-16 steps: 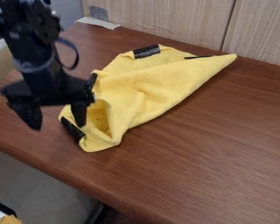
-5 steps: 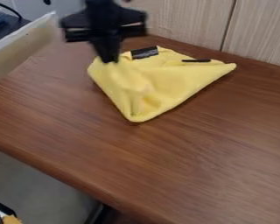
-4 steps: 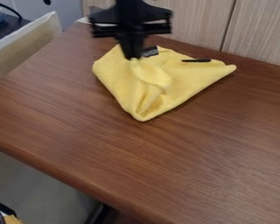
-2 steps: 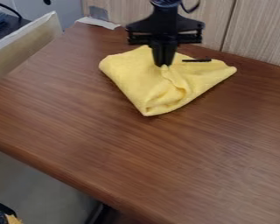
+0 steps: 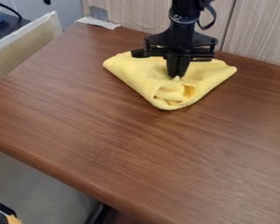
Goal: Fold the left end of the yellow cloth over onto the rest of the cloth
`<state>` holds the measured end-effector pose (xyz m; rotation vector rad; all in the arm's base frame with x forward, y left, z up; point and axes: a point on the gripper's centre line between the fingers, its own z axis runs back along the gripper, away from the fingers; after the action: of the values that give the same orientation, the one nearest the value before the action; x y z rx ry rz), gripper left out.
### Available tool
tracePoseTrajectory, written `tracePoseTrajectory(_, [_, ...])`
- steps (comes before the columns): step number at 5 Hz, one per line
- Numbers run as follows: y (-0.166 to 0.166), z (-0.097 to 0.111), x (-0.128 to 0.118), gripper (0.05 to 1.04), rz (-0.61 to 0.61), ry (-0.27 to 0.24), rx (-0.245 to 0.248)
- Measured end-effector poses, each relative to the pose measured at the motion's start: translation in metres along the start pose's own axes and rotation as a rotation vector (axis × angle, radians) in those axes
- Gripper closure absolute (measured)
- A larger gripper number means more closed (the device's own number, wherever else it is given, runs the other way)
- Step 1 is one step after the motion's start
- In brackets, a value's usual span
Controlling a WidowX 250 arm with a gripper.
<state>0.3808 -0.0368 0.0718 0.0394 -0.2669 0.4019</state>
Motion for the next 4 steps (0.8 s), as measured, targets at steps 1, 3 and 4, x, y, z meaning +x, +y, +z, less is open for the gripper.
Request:
tracePoseTrajectory(1, [-0.0004,-0.0021,-0.0023,0.833,-0.009,0.011,0.005])
tracePoseTrajectory(3, [0.001,-0.0032,-0.0052,0.265,-0.015,0.021,0.01])
tracePoseTrajectory(4, [0.0014,0.0015,-0.0051,0.08,-0.031,0.021,0.009])
